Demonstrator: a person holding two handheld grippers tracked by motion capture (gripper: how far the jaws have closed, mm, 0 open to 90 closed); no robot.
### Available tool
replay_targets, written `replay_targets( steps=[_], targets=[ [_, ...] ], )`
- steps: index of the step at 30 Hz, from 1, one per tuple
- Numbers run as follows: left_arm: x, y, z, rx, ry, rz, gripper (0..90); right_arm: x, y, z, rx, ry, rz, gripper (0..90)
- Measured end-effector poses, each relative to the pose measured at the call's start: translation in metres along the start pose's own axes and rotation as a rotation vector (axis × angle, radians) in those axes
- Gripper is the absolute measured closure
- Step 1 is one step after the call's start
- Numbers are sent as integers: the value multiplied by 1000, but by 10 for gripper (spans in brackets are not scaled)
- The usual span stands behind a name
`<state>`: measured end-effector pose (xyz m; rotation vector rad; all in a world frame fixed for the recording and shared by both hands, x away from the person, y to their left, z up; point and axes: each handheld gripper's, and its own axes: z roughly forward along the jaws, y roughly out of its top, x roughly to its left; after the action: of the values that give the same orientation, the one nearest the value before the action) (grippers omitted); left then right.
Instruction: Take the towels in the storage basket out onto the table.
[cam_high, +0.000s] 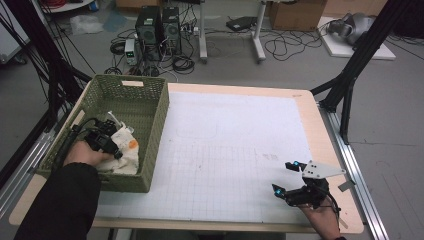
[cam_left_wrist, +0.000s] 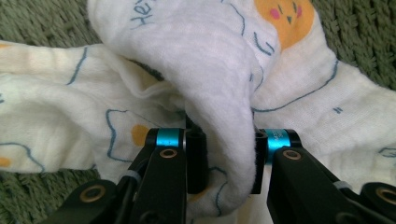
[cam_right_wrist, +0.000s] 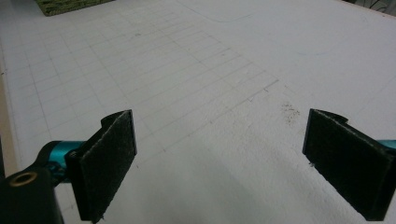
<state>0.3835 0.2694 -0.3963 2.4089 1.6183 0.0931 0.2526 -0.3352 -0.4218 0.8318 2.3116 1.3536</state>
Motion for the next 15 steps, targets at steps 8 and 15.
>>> replay_targets(
  steps=[8, 15],
  targets=[
    [6, -1, -20, -136, -52, -72, 768, 1, 1, -1, 1, 0, 9, 89],
    [13, -4, -37, -280, -125, -140, 769, 0, 1, -3, -12, -11, 6, 89]
  ],
)
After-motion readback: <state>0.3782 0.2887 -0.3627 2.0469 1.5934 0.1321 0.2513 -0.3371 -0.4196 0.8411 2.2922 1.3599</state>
